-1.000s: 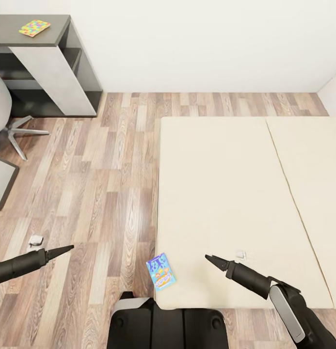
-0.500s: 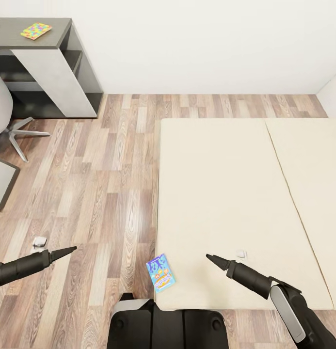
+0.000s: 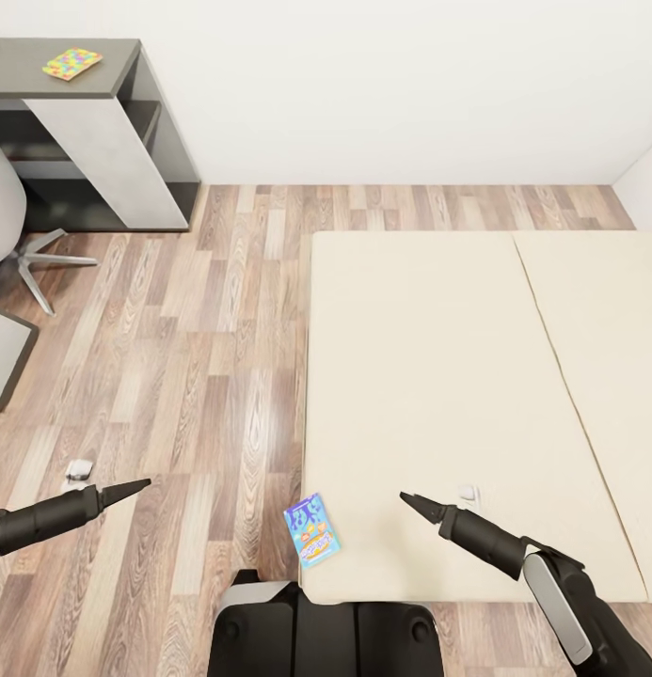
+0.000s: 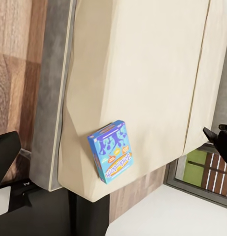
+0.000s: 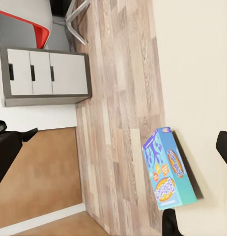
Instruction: Put all the toys in the child's room - the three board games (two on the bed and one on the table), the two jigsaw puzzles on the table, and the tennis ball on the table - inside the toy box on the table in the child's room.
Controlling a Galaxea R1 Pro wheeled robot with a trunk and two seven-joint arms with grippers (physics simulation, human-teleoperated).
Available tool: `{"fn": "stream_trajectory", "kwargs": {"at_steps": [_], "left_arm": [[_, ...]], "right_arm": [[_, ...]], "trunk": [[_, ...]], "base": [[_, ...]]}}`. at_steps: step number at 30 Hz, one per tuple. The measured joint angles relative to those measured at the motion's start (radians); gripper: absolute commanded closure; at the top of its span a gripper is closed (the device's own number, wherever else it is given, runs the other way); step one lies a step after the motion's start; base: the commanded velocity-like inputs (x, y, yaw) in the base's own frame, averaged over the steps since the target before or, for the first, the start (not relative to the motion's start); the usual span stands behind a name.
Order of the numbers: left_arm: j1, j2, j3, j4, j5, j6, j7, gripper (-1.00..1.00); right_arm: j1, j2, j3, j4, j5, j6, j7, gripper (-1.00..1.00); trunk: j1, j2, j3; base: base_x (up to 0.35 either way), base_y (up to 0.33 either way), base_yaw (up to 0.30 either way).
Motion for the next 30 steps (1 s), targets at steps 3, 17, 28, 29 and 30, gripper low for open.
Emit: {"fn": "stream_trajectory", "kwargs": {"at_steps": [3, 17, 28, 29, 30], "left_arm": [[0.0, -0.001, 0.0, 0.0, 0.001, 0.0, 0.0, -1.0], [0.0, 0.0, 0.0, 0.0, 0.0, -0.001, 0.0, -1.0], [0.0, -0.001, 0.0, 0.0, -0.001, -0.001, 0.0, -1.0], [0.0, -0.001, 0.0, 0.0, -0.001, -0.001, 0.0, -1.0], [0.0, -0.001, 0.0, 0.0, -0.001, -0.001, 0.0, -1.0]], "right_arm": [[0.0, 0.001, 0.001, -0.001, 0.001, 0.0, -0.012, -1.0], [0.0, 0.003, 0.001, -0.002, 0.001, -0.002, -0.019, -1.0], [0.0, 0.004, 0.001, -0.001, 0.002, -0.004, -0.017, -1.0], [0.0, 0.004, 0.001, -0.001, 0.002, -0.004, -0.017, -1.0], [0.0, 0.005, 0.001, -0.001, 0.002, -0.004, -0.017, -1.0]], "trunk": [[0.0, 0.0, 0.001], [0.0, 0.0, 0.009], [0.0, 0.0, 0.027], [0.0, 0.0, 0.029], [0.0, 0.0, 0.03]], "base": [[0.0, 0.0, 0.0], [0.0, 0.0, 0.0], [0.0, 0.0, 0.0], [0.0, 0.0, 0.0], [0.0, 0.0, 0.0]]}}
